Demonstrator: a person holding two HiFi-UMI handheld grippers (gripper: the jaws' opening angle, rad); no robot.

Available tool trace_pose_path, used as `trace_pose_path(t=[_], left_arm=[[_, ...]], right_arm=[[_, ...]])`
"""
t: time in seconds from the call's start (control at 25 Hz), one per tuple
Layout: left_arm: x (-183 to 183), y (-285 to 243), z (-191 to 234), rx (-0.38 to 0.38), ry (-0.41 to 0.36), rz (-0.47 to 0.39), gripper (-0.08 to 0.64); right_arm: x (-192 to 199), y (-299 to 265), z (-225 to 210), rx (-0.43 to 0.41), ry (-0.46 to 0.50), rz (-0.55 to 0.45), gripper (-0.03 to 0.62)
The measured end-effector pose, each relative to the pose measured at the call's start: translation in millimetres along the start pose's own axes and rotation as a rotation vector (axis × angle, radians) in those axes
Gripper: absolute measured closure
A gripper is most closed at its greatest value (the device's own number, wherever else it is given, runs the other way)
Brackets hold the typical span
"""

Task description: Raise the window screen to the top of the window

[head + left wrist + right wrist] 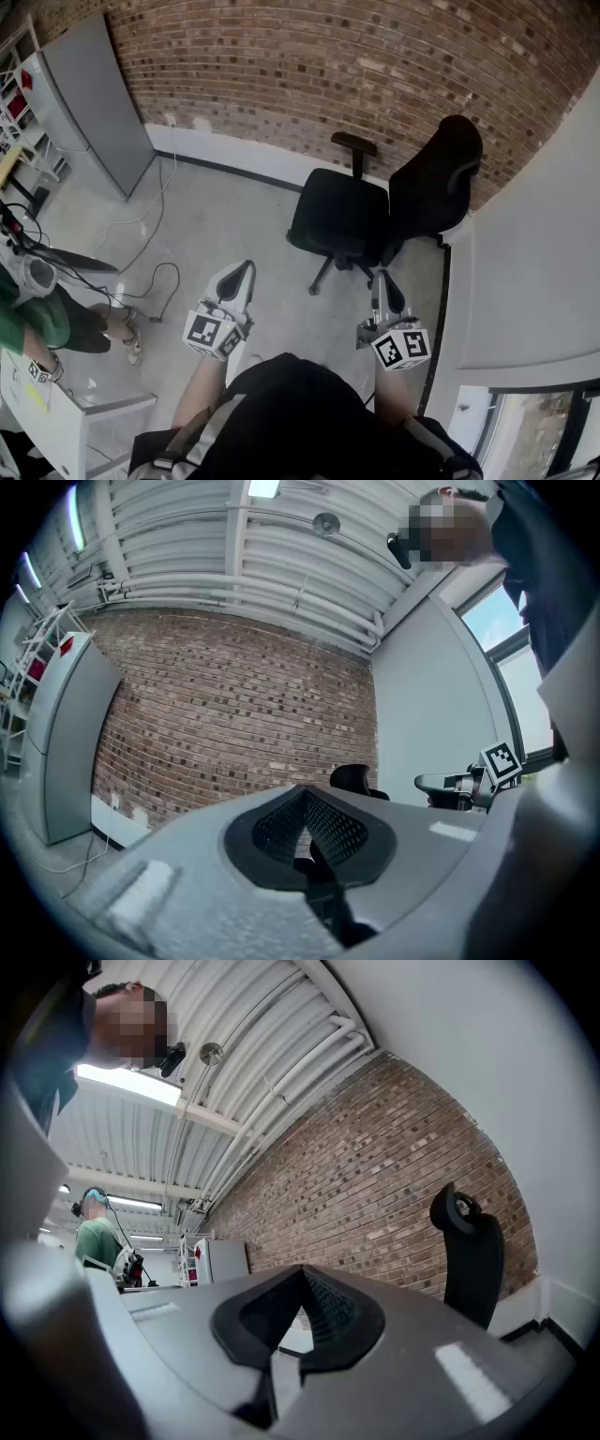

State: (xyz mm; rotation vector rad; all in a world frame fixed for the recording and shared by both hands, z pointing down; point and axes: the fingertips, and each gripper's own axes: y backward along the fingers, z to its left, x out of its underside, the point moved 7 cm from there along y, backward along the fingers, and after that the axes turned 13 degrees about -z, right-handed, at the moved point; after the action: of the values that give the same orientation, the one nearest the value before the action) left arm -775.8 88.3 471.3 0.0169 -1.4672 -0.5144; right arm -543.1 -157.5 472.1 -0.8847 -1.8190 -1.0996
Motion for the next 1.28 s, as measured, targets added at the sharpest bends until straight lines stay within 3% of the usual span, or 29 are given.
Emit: trace_pose_path(t=[0.76,1.0,1.28], left_arm=[[3,-4,-28,0.053,-0.001,0.024,0.558],[11,-22,-53,0.102,0.025,0.038,0.558],[31,-55,-103,0.212,0.081,0.023,0.558]], right_arm=[[-11,27,-10,0.031,-0.022,-0.011,0.592],[-28,48,-32,0.083,-0.01,-0.045,0.591],[-61,100,-66,0.192,0.038,-0.103,0.591]])
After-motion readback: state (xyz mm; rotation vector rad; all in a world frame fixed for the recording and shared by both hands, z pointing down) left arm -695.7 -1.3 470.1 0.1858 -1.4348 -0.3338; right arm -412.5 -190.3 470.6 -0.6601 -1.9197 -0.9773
